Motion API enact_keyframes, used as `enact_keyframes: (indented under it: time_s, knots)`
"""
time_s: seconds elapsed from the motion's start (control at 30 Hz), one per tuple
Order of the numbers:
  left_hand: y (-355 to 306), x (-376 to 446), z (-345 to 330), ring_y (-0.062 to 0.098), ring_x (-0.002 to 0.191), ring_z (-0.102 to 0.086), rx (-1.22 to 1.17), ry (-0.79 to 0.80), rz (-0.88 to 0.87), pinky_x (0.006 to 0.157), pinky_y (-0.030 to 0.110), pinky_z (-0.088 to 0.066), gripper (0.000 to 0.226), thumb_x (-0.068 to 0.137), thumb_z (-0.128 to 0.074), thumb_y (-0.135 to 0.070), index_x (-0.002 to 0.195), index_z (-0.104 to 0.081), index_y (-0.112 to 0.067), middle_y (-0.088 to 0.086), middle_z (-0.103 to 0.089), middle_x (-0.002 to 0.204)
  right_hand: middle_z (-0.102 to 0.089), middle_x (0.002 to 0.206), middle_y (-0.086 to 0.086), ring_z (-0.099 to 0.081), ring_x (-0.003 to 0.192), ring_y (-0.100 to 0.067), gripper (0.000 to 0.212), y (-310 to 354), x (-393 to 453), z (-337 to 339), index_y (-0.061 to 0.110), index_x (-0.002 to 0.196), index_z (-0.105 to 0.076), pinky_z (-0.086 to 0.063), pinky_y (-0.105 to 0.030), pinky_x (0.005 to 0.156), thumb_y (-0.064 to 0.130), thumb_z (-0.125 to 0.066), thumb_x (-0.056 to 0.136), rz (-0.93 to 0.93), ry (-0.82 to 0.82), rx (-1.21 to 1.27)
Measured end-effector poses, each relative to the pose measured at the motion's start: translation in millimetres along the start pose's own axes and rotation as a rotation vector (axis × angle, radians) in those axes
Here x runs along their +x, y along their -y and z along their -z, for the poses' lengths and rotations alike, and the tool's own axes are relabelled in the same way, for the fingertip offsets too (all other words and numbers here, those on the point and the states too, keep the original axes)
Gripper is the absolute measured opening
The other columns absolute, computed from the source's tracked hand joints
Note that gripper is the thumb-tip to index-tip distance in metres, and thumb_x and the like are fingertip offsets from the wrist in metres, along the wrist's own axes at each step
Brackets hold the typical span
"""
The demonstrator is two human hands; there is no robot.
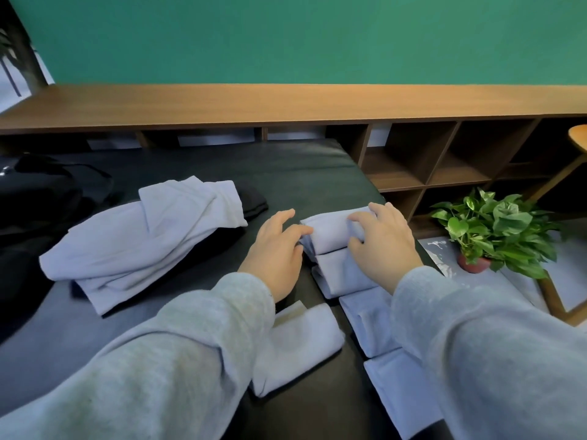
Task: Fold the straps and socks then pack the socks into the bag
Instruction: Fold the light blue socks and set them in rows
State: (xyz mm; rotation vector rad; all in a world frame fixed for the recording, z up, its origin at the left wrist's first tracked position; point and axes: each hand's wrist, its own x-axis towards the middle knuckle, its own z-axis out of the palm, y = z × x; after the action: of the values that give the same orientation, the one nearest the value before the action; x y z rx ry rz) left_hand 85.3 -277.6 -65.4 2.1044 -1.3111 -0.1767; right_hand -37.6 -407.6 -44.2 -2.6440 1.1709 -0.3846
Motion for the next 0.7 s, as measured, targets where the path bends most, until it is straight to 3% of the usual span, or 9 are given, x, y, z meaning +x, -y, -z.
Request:
enact_keyframes:
  time_s: [0.2,0.3,0.4,0.53,0.6,0.7]
  knots:
    - [26,-45,34,0.014,0.133,-0.030,0.115,-0.251,-0.009,0.109,0.026,-0.024,0.034,0.088,-0.051,-0.003,0.118,-0.060,-0.017,-0.002,-0.039,0.141,-0.027,0.150,0.000,-0.009,0.142,-0.019,0.042,42,-46,-2,0.018,0.132,-0.045,-0.011,-0.028,0.112,0.016,-0.049,0.090,0.113,-0.064,0.102]
    - [46,-68,50,0.019,0.134,-0.027,0.204,-0.324,0.062,0.107,0.035,-0.027,0.037,0.083,-0.056,-0.001,0.118,-0.060,-0.015,0.003,-0.037,0.144,-0.028,0.149,0.004,-0.006,0.144,-0.016,0.041,70,-82,-13,0.020,0.131,-0.045,-0.009,-0.026,0.113,0.019,-0.051,0.090,0.161,-0.037,0.196]
    - [67,-88,65,0.025,0.140,-0.015,0.278,-0.310,0.194,0.113,0.043,-0.019,0.045,0.085,-0.056,-0.005,0.127,-0.051,-0.017,0.006,-0.023,0.151,-0.019,0.153,0.009,0.000,0.144,-0.010,0.041,95,-118,-22,0.026,0.133,-0.041,-0.004,-0.024,0.115,0.021,-0.048,0.092,0.213,-0.008,0.227]
    - [98,-110,86,0.018,0.144,-0.001,0.403,-0.228,0.364,0.114,0.043,-0.009,0.044,0.091,-0.050,-0.018,0.133,-0.040,-0.021,0.001,-0.009,0.155,-0.014,0.154,0.012,0.008,0.143,-0.008,0.041,119,-157,-38,0.027,0.133,-0.039,0.008,-0.025,0.115,0.022,-0.042,0.093,0.285,0.002,0.249]
    - [110,-119,96,0.016,0.143,-0.003,0.379,-0.187,0.420,0.114,0.044,-0.010,0.044,0.092,-0.049,-0.022,0.135,-0.038,-0.019,-0.002,-0.006,0.156,-0.028,0.151,0.007,-0.003,0.144,-0.011,0.037,129,-173,-50,0.025,0.127,-0.046,0.000,-0.028,0.116,0.025,-0.041,0.090,0.304,-0.034,0.259]
    - [120,-132,108,0.020,0.139,-0.020,0.300,-0.145,0.424,0.109,0.043,-0.024,0.044,0.091,-0.053,-0.020,0.133,-0.041,-0.014,-0.002,-0.010,0.155,-0.043,0.143,0.006,-0.021,0.140,-0.015,0.035,141,-193,-66,0.024,0.120,-0.050,-0.011,-0.032,0.112,0.030,-0.036,0.089,0.340,-0.118,0.286]
